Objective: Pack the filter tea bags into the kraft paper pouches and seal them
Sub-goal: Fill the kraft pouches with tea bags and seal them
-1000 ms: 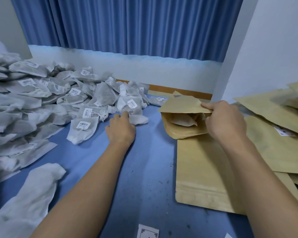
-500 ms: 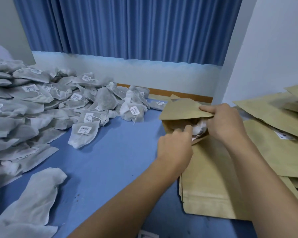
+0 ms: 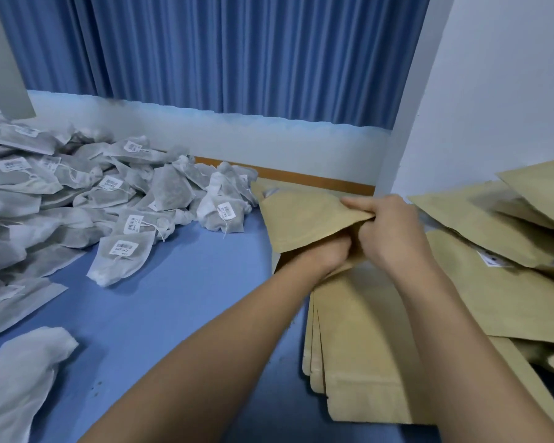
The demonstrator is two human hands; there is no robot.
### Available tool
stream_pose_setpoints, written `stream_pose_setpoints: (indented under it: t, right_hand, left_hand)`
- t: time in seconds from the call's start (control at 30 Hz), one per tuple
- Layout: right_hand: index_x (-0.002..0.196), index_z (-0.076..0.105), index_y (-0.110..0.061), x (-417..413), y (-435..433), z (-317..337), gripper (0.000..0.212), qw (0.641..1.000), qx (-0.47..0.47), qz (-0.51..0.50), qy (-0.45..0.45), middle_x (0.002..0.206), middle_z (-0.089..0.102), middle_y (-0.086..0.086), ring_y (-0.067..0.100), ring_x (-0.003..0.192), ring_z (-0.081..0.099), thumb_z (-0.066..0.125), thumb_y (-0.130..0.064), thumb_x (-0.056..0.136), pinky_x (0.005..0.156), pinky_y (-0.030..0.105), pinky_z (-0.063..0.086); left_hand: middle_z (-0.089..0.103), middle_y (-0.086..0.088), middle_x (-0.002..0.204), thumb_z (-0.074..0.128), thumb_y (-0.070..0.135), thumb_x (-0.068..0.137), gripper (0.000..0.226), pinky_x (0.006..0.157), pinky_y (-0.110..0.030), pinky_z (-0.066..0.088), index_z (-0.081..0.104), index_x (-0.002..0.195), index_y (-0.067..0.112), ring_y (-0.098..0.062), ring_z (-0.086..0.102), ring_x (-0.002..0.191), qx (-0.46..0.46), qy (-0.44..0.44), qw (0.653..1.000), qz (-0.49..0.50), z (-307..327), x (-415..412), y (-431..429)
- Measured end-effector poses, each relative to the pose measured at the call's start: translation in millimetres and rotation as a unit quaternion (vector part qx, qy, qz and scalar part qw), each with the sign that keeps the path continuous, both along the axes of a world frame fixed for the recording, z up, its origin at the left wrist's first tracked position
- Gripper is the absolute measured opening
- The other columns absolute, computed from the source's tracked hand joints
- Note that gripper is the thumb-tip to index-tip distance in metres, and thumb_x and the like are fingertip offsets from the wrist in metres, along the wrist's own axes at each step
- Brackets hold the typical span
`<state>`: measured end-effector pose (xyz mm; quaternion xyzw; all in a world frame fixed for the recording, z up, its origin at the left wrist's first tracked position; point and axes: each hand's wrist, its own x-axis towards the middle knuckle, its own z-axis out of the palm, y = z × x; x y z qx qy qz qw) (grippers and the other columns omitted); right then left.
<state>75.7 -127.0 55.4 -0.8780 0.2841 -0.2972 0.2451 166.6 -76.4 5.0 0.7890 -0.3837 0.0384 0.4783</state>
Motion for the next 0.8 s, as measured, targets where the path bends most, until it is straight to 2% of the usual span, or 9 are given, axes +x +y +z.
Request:
stream_pose_setpoints:
  t: [0.13,0.23,0.3,0.4,0.43,0.53,0.6,0.7,0.8]
  right_hand:
    - [0.126,0.068,-0.036,-2.6,18.0,5.2,0.062,0.997,-0.056,-0.044,-0.043,0.123,0.069,0.002,0.027,0.111,0.062,0.046,-0.002,0.080,0.093,0.037,0.052]
    - [0.125,0.068,-0.030,-8.8,26.1,10.3,0.052,0.992,-0.080,-0.072,-0.068,0.110,0.072,0.006,0.032,0.104,0.062,0.050,-0.003,0.085,0.085,0.038,0.053]
    - [0.120,0.069,-0.028,-17.0,29.4,17.0,0.046,0.990,-0.076,-0.080,-0.093,0.102,0.072,0.007,0.034,0.096,0.062,0.050,-0.004,0.087,0.077,0.038,0.054]
    - [0.117,0.071,-0.034,-36.8,41.3,24.2,0.040,0.984,-0.113,-0.090,-0.107,0.099,0.073,0.005,0.034,0.093,0.063,0.052,-0.011,0.091,0.069,0.034,0.046]
    - [0.117,0.071,-0.037,-45.8,48.0,22.9,0.040,0.983,-0.125,-0.087,-0.101,0.101,0.074,0.003,0.033,0.095,0.064,0.053,-0.013,0.091,0.070,0.033,0.045]
    - [0.116,0.073,-0.039,-78.2,68.3,5.5,0.046,0.985,-0.131,0.004,-0.110,0.113,0.074,-0.007,0.025,0.106,0.066,0.056,-0.005,0.089,0.093,0.040,0.050]
    - [0.111,0.075,-0.037,-101.1,74.1,-9.4,0.050,0.982,-0.137,0.089,-0.093,0.116,0.072,-0.015,0.016,0.112,0.065,0.058,0.002,0.085,0.102,0.050,0.045]
    - [0.114,0.075,-0.035,-133.6,64.1,-30.8,0.053,0.972,-0.105,0.209,0.006,0.122,0.068,-0.019,0.003,0.123,0.056,0.062,0.005,0.082,0.111,0.044,0.039]
    - [0.123,0.069,-0.040,-164.8,62.2,-49.3,0.036,0.966,0.073,0.248,-0.004,0.138,0.055,-0.023,-0.006,0.132,0.044,0.071,-0.023,0.092,0.113,0.031,0.037]
  left_hand:
    - [0.066,-0.005,0.113,0.051,0.010,0.095,0.025,0.094,-0.040,0.048,0.065,0.116,0.011,-0.023,0.060,0.107,-0.076,-0.244,0.967,0.007,-13.0,-34.7,66.3]
    - [0.059,-0.009,0.118,0.062,0.004,0.088,0.032,0.093,-0.037,0.047,0.065,0.119,0.010,-0.025,0.056,0.111,-0.210,-0.320,0.923,0.027,-29.4,-62.1,114.0]
    - [0.049,-0.004,0.131,0.067,0.017,0.088,0.046,0.098,-0.031,0.044,0.052,0.132,0.017,-0.019,0.049,0.124,-0.283,-0.196,0.933,0.105,-33.9,-73.2,131.5]
    - [0.054,0.006,0.134,0.078,0.033,0.087,0.062,0.098,-0.026,0.049,0.044,0.138,0.026,-0.003,0.054,0.122,-0.307,0.172,0.931,0.100,-21.6,-91.9,148.8]
    - [0.061,0.000,0.131,0.081,0.034,0.082,0.067,0.097,-0.028,0.053,0.046,0.138,0.023,-0.006,0.061,0.117,-0.314,0.278,0.907,0.031,-17.6,-95.9,151.9]
    - [0.071,-0.012,0.121,0.084,0.041,0.074,0.076,0.091,-0.038,0.057,0.054,0.137,0.011,-0.023,0.069,0.109,-0.398,0.509,0.749,-0.150,-12.6,-104.8,158.5]
    - [0.071,-0.013,0.121,0.078,0.047,0.081,0.061,0.088,-0.047,0.058,0.063,0.130,0.014,-0.030,0.069,0.110,-0.379,0.575,0.714,-0.125,-12.2,-111.4,161.7]
    - [0.073,-0.018,0.114,0.064,0.015,0.096,0.020,0.084,-0.051,0.060,0.068,0.113,0.006,-0.030,0.071,0.093,-0.335,0.564,0.751,0.072,-26.2,-110.2,168.0]
    - [0.074,-0.010,0.105,0.057,0.007,0.099,0.012,0.070,-0.039,0.063,0.068,0.103,0.008,-0.023,0.068,0.083,-0.323,0.534,0.773,0.113,-31.7,-104.4,181.9]
